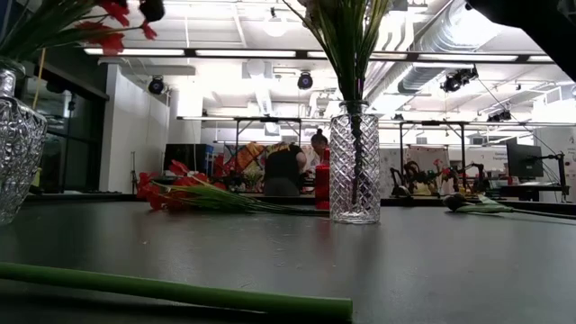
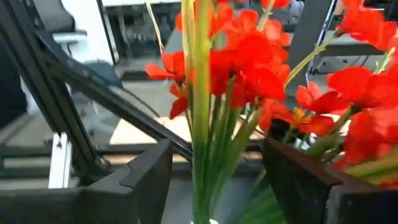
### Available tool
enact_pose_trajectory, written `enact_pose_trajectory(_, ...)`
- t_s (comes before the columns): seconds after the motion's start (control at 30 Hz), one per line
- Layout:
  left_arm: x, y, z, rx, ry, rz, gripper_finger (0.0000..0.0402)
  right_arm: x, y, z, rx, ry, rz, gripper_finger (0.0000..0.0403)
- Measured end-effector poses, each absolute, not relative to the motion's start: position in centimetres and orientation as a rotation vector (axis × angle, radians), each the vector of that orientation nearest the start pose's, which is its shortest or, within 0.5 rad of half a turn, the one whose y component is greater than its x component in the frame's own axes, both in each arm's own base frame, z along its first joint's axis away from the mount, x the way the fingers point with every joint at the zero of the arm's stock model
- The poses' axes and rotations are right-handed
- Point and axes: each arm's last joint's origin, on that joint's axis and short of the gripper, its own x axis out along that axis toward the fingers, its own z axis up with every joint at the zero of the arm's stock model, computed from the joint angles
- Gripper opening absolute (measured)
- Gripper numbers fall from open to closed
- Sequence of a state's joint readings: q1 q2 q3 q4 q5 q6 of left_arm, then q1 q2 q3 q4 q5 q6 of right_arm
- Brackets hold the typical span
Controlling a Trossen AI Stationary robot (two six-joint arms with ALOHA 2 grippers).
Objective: Sort flowers into vase by color
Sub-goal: Put the red flowers into the left transparent vase
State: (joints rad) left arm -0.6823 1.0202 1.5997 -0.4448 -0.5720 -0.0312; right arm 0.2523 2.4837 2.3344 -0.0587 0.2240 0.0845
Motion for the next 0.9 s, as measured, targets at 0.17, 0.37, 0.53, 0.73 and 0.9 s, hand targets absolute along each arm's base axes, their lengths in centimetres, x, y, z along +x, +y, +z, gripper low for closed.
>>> enact_pose_trajectory(0.17,11.8,-7.6,52.7,-0.093,-0.121,-0.11,0.0,54.5,13.6,28.4,-0.015,0.285,0.082,0.0236)
enact_pose_trajectory(0.37,11.4,-7.2,52.9,-0.073,-0.132,-0.083,0.0,52.3,13.7,30.5,-0.022,0.428,0.194,0.0236)
enact_pose_trajectory(0.53,11.3,-7.1,52.9,-0.042,-0.133,-0.07,0.0,50.4,14.0,31.3,-0.029,0.564,0.254,0.0236)
enact_pose_trajectory(0.73,11.3,-7.0,52.8,-0.042,-0.129,-0.044,0.0,48.0,14.9,31.7,-0.046,0.734,0.305,0.0236)
enact_pose_trajectory(0.9,11.3,-7.0,52.8,-0.041,-0.127,-0.037,0.0,45.6,15.9,31.4,-0.042,0.927,0.306,0.0236)
